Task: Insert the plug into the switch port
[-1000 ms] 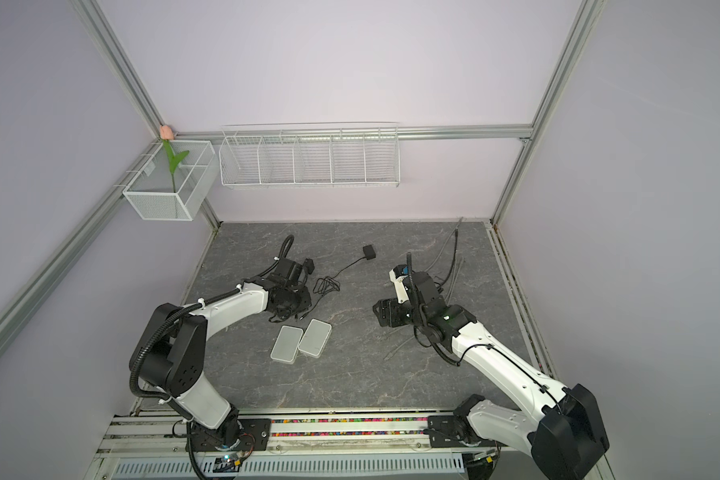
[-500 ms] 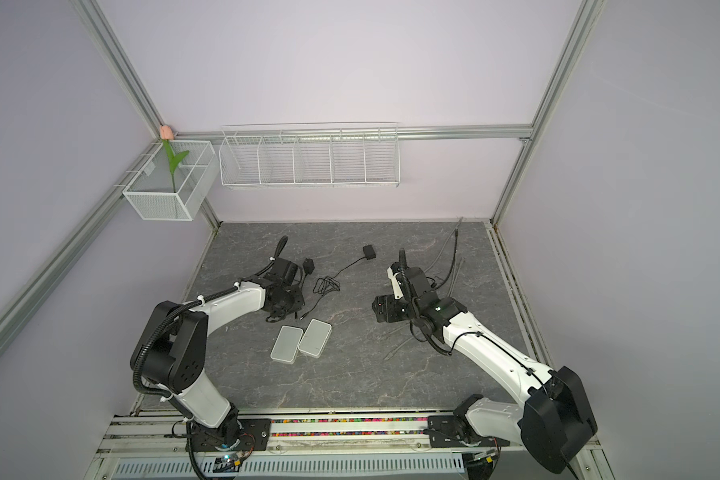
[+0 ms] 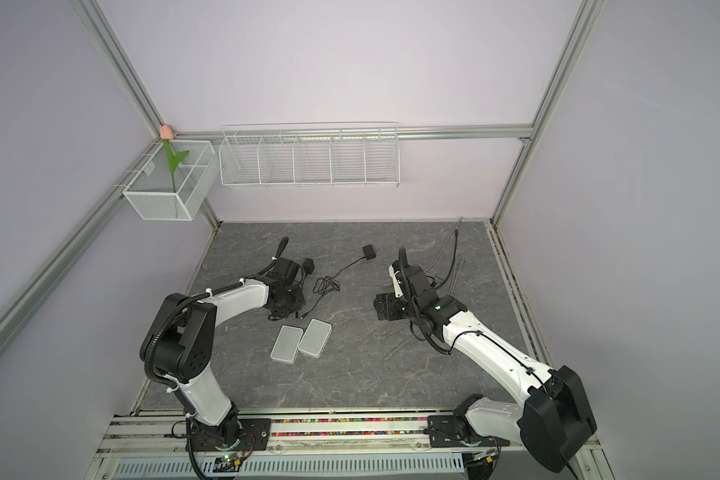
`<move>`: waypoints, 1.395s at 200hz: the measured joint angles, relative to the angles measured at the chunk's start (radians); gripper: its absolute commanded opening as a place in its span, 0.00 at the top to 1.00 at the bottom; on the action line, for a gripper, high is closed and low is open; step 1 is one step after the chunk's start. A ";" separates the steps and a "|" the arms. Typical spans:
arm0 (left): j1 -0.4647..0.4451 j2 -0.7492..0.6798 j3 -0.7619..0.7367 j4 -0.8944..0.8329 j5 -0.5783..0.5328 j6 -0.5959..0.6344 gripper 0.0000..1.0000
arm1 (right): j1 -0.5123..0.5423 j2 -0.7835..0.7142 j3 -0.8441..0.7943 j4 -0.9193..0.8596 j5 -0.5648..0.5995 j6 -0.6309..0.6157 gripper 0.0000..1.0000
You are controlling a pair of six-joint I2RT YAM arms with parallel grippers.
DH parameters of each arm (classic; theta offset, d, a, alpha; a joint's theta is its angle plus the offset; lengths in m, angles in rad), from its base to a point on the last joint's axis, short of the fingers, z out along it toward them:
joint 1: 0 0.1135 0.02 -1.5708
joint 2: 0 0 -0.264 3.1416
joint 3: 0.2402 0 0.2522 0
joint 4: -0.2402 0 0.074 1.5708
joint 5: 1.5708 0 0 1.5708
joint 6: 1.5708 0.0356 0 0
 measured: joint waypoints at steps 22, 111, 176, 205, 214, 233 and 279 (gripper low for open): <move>0.002 0.023 0.021 0.012 0.002 0.001 1.00 | 0.000 0.000 0.000 0.000 0.006 0.000 0.15; 0.029 0.062 0.137 -0.082 -0.004 0.087 1.00 | 0.000 0.000 0.011 -0.007 0.021 -0.003 0.16; 0.029 -0.152 0.153 -0.071 0.196 0.112 1.00 | 0.000 0.006 0.023 0.130 -0.337 -0.061 0.10; 0.027 -0.217 0.106 0.008 0.333 0.098 1.00 | 0.005 0.110 0.095 0.228 -0.589 -0.072 0.17; 0.026 -0.234 0.082 0.029 0.370 0.093 1.00 | 0.008 0.148 0.116 0.256 -0.636 -0.070 0.19; 0.023 -0.262 0.040 0.061 0.430 0.077 1.00 | 0.018 0.218 0.141 0.298 -0.695 -0.067 0.27; 0.019 -0.323 -0.007 0.125 0.521 0.043 1.00 | 0.068 0.346 0.220 0.333 -0.737 -0.056 0.47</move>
